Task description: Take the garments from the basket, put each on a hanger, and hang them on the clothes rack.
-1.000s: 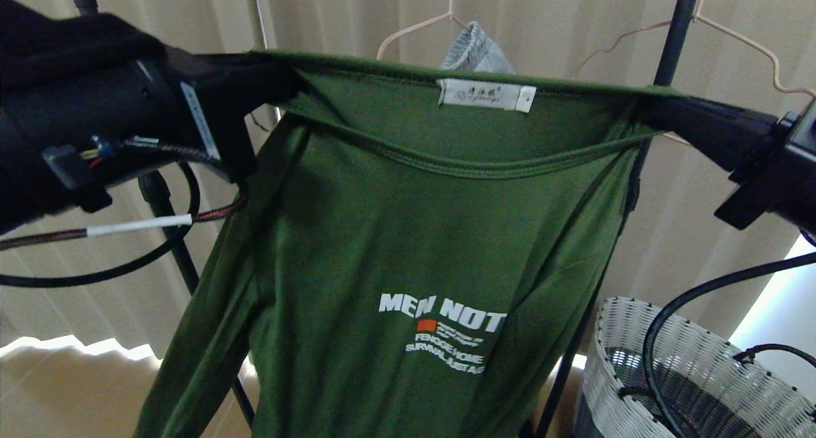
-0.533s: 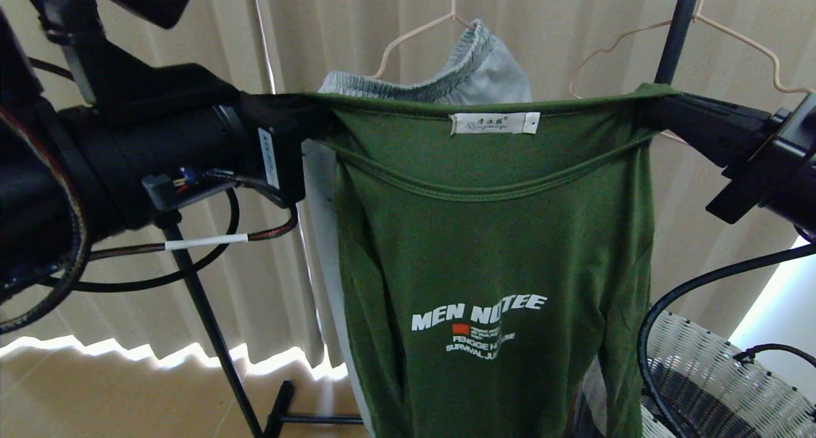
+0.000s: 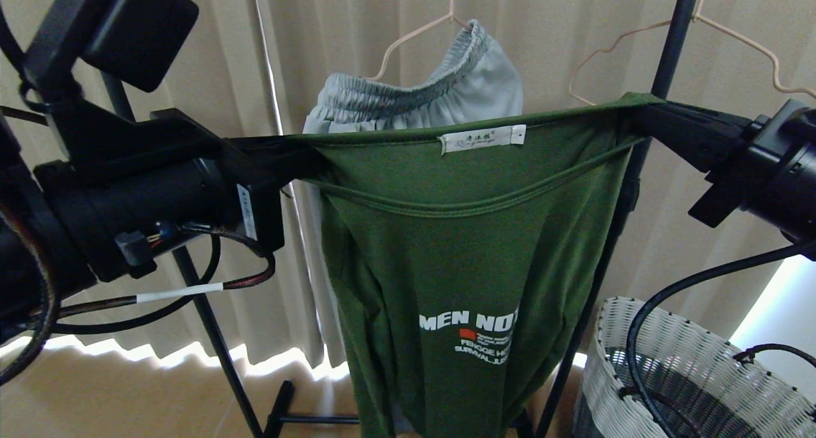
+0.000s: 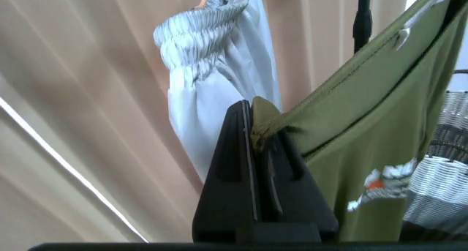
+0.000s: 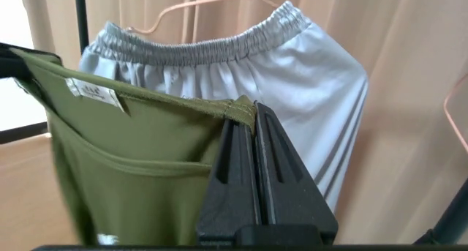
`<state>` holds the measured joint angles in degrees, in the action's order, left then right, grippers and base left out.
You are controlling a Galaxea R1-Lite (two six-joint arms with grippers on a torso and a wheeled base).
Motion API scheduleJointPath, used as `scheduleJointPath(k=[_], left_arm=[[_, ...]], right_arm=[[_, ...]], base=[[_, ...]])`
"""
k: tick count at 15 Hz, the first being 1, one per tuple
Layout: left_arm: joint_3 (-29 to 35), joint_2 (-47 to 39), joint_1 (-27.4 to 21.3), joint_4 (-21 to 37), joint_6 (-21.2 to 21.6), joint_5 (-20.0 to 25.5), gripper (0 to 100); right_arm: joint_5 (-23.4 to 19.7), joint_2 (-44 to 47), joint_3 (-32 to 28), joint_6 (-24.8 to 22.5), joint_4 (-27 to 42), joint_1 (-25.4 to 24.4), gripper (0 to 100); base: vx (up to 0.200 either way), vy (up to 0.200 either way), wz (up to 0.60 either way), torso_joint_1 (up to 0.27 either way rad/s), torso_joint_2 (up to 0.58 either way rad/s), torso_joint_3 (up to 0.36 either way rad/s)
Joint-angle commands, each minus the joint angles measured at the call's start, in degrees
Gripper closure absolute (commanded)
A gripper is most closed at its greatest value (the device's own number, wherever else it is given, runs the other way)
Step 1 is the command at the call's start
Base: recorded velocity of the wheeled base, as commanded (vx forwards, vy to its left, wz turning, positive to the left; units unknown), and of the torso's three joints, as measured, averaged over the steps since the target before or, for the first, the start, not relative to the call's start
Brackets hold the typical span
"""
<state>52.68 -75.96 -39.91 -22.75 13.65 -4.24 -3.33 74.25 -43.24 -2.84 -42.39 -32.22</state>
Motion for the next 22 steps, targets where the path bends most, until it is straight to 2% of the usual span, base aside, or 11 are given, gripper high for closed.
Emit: scheduleJointPath(k=[1,3,5,8,18,20,22], left_arm=[[-2.1,2.9,-0.2,0.1,0.4,0.3,100],[-3.6,4.5,-1.0,0.1,1.0,0.5,100],[-6.3,7.4,-3.7,0.1,1.1,0.6,100],[-9.3,9.3,-5.5,0.1,1.4,0.7,100],[-9.9,10.0,-6.1,-0.2,1.2,0.6,100],[-8.4,8.8,-5.3,-0.1,1.2,0.5,100],[-5.0,5.0,-2.3,-0.3,1.1,0.3,100]], right_arm=[[0.0,2.9,0.1,0.5,-0.2,0.3,100],[-0.1,5.4,-0.4,0.6,-0.9,1.0,100],[0.0,11.4,-2.7,0.2,-8.4,1.0,100],[-0.1,16.0,-4.2,0.2,-12.9,1.2,100],[0.3,15.6,-5.3,0.1,-13.0,1.2,100],[0.3,12.8,-4.6,0.1,-12.2,1.2,100],[0.3,9.0,-2.3,0.1,-11.3,1.2,100]], base=[[0.000,0.000,0.00,0.000,0.00,0.000],[0.000,0.000,0.00,0.000,0.00,0.000],[0.000,0.000,0.00,0.000,0.00,0.000],[0.000,0.000,0.00,0.000,0.00,0.000],[0.000,0.000,0.00,0.000,0.00,0.000],[0.000,0.000,0.00,0.000,0.00,0.000],[0.000,0.000,0.00,0.000,0.00,0.000]])
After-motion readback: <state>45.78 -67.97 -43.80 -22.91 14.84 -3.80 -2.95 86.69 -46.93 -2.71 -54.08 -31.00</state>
